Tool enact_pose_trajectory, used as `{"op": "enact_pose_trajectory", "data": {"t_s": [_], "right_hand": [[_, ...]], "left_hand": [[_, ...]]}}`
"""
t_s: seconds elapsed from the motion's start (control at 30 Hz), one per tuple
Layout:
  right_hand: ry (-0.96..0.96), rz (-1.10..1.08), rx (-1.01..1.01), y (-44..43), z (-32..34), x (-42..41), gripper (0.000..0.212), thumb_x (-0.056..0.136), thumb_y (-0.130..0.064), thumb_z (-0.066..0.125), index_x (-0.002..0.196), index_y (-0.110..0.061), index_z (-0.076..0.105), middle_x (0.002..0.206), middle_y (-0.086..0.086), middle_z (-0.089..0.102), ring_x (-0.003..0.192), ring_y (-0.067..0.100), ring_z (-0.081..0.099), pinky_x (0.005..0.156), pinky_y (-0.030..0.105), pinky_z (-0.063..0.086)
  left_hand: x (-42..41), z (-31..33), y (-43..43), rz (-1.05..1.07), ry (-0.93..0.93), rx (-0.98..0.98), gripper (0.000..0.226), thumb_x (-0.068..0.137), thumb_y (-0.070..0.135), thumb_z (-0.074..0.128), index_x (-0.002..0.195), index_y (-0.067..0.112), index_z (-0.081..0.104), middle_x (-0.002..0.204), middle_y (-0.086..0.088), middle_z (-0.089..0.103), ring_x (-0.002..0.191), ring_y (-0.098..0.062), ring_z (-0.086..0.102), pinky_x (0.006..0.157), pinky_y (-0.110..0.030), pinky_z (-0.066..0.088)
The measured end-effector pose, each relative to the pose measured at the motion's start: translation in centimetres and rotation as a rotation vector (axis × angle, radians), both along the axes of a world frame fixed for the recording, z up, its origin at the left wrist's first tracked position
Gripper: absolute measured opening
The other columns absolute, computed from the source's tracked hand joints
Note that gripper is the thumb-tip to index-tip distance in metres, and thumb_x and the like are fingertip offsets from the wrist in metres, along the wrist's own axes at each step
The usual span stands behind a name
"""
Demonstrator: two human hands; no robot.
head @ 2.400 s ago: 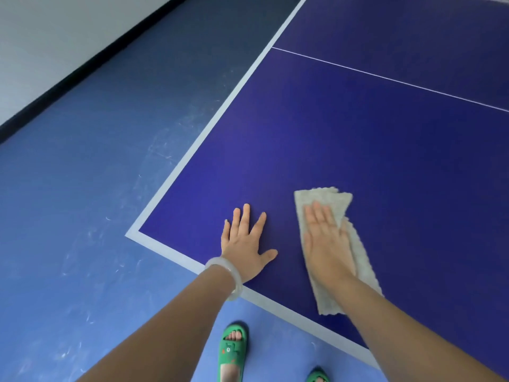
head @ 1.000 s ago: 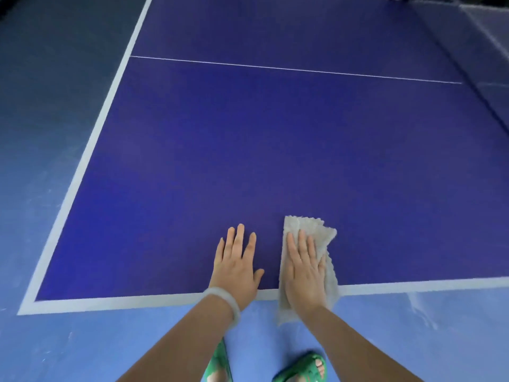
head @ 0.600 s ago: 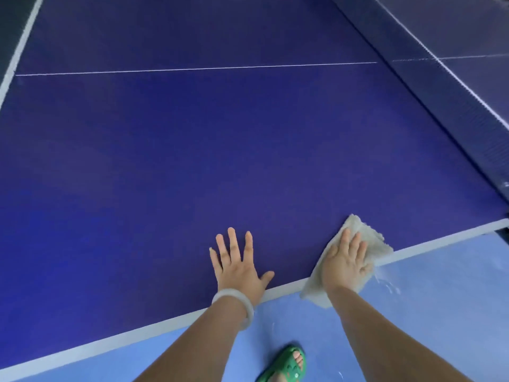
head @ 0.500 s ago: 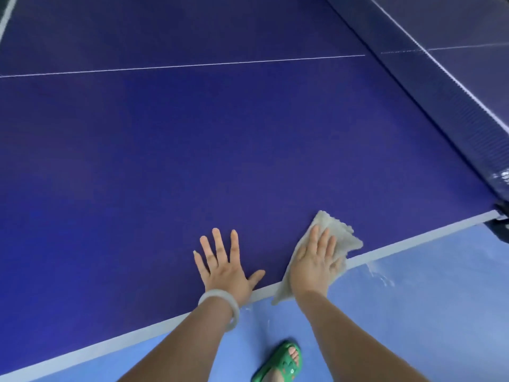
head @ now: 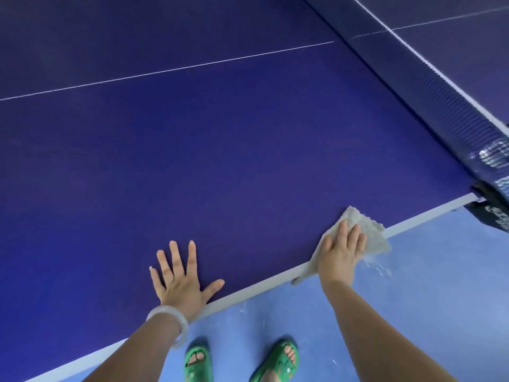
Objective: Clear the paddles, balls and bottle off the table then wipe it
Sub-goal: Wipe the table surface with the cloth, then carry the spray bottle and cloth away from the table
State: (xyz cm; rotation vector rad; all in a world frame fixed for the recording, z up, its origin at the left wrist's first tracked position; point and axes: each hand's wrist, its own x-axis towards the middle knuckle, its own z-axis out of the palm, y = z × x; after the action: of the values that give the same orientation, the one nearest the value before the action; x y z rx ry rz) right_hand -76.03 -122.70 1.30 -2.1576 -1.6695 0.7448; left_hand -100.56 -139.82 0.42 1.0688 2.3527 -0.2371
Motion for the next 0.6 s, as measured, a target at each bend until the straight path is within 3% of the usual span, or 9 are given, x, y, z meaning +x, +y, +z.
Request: {"op": "enact_pose_trajectory", "data": {"t_s": [0.1,0.23,0.33,0.47,0.6], "right_hand": [[0.091,0.008,-0.023,-1.5,0.2,-1.5,0.057,0.105,-0.026,0.039,0.157,-0.025,0.016,0.165,-0.004,-0.005,0.15,0.014,-0.013,0.118,0.026,0.0],[0.119,0.098,-0.027,-3.9,0.5,-1.9,0.059,0.102,-0.026,0.047,0.155,-0.028,0.024,0.164,-0.008,0.002,0.149,0.009,-0.008,0.115,0.024,0.012],[0.098,0.143,-0.009,-5.7,1.2,-1.6,0.055,0.097,-0.019,0.055,0.149,-0.027,0.037,0.159,-0.006,0.019,0.145,0.014,0.007,0.108,0.023,0.025],[0.066,0.158,-0.049,-7.9,2.6,-0.4,0.044,0.094,-0.012,0.056,0.136,-0.025,0.053,0.141,-0.004,0.04,0.126,0.022,0.034,0.101,0.03,0.039],[0.124,0.123,-0.125,-10.8,3.3,1.9,0.033,0.093,-0.007,0.053,0.121,-0.018,0.066,0.109,-0.001,0.052,0.11,0.025,0.051,0.088,0.031,0.042]], "left_hand": [[0.2,0.1,0.1,-0.016,0.019,-0.012,0.103,0.078,0.087,0.022,0.129,0.033,-0.05,0.136,-0.003,-0.057,0.141,-0.037,-0.035,0.116,-0.055,-0.015],[0.3,0.4,0.3,-0.033,0.027,-0.035,0.102,0.08,0.086,0.021,0.129,0.03,-0.049,0.143,-0.007,-0.051,0.141,-0.039,-0.033,0.116,-0.056,-0.013],[0.3,0.8,0.5,-0.031,0.012,-0.045,0.103,0.081,0.085,0.022,0.131,0.029,-0.048,0.149,-0.01,-0.046,0.141,-0.039,-0.033,0.116,-0.056,-0.012],[0.5,1.4,0.6,-0.039,0.002,-0.037,0.104,0.082,0.084,0.023,0.137,0.026,-0.044,0.151,-0.012,-0.043,0.142,-0.04,-0.032,0.117,-0.057,-0.011],[1.3,2.5,0.9,-0.06,0.042,-0.006,0.1,0.087,0.077,0.03,0.15,0.022,-0.025,0.158,-0.016,-0.028,0.145,-0.044,-0.02,0.119,-0.057,-0.003]]}}
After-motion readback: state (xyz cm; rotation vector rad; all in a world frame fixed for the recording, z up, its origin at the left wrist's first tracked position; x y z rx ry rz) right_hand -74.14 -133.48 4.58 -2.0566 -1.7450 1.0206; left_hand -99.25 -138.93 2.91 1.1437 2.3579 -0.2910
